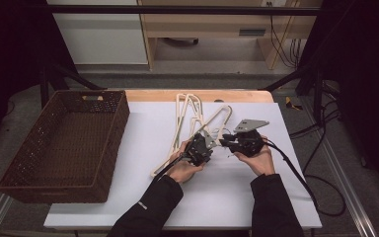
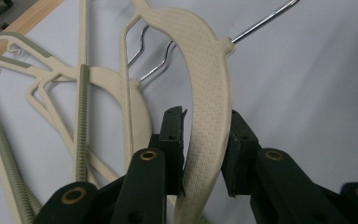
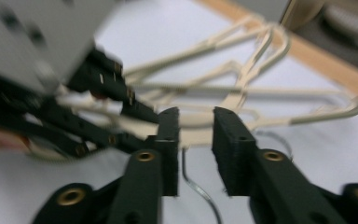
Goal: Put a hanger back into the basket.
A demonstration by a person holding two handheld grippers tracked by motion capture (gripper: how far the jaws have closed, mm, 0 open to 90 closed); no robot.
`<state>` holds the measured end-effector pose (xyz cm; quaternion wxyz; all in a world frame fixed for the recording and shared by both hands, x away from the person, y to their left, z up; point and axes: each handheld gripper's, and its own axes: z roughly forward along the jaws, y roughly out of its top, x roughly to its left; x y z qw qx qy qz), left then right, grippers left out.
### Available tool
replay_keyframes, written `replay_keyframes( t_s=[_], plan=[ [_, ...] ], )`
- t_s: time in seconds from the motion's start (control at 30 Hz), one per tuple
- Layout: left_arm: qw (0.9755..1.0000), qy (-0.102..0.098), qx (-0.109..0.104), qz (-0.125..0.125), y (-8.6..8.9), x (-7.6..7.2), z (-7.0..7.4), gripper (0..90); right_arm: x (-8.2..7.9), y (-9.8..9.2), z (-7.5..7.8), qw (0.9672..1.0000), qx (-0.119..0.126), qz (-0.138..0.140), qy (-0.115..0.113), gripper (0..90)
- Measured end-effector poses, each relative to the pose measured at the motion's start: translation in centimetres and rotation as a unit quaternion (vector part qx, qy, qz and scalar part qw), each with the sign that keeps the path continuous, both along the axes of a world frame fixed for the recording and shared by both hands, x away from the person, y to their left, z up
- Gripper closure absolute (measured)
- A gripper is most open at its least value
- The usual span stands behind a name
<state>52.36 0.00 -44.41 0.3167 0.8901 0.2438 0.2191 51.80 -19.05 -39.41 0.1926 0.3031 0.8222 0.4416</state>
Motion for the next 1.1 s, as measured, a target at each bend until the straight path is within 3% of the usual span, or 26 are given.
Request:
replay_keyframes(
  t_s=[0.1, 0.23, 0.4, 0.47, 0.53, 0.57, 0.73, 0.87, 0.97, 1.1],
  plan=[
    [1.0, -0.006, -0.004, 0.002, 0.4, -0.2, 0.7, 73.9, -1.0, -1.4, 1.9, 0.998, 0.045, -0.022, -0.038, 61.3],
    [0.9998, -0.017, -0.011, 0.01, 1.1, -0.5, 1.8, 77.7, -2.6, -3.6, 3.4, 0.9927, 0.077, -0.064, -0.068, 55.7],
    [0.998, -0.031, -0.03, 0.047, 3.3, -0.4, 3.9, 81.7, -3.7, -5.5, 2.5, 0.9902, 0.092, -0.084, -0.064, 47.3],
    [0.9964, -0.035, -0.047, 0.062, 4.2, -0.3, 4.3, 83.2, -3.9, -5.7, 2.0, 0.9891, 0.098, -0.091, -0.061, 42.2],
    [0.9956, -0.041, -0.042, 0.073, 5.2, -0.1, 4.8, 84.9, -4.1, -5.7, 1.7, 0.988, 0.105, -0.097, -0.058, 37.5],
    [0.9949, -0.041, -0.05, 0.077, 5.7, -0.1, 5.0, 85.5, -4.2, -5.7, 1.6, 0.9871, 0.112, -0.099, -0.058, 35.6],
    [0.9927, -0.034, -0.076, 0.087, 7.8, -0.1, 5.9, 85.6, -5.1, -5.7, 1.3, 0.9841, 0.136, -0.1, -0.055, 24.8],
    [0.9914, -0.029, -0.092, 0.089, 9.2, -0.6, 6.7, 85.7, -5.9, -5.8, 1.3, 0.9835, 0.14, -0.102, -0.055, 22.2],
    [0.9897, -0.023, -0.117, 0.08, 11.1, -1.6, 8.6, 85.7, -6.9, -6.3, 1.2, 0.9826, 0.144, -0.104, -0.054, 19.1],
    [0.9854, -0.022, -0.156, 0.066, 12.8, -3.0, 10.8, 85.7, -7.8, -6.5, 1.1, 0.9813, 0.152, -0.106, -0.052, 15.9]
  ],
)
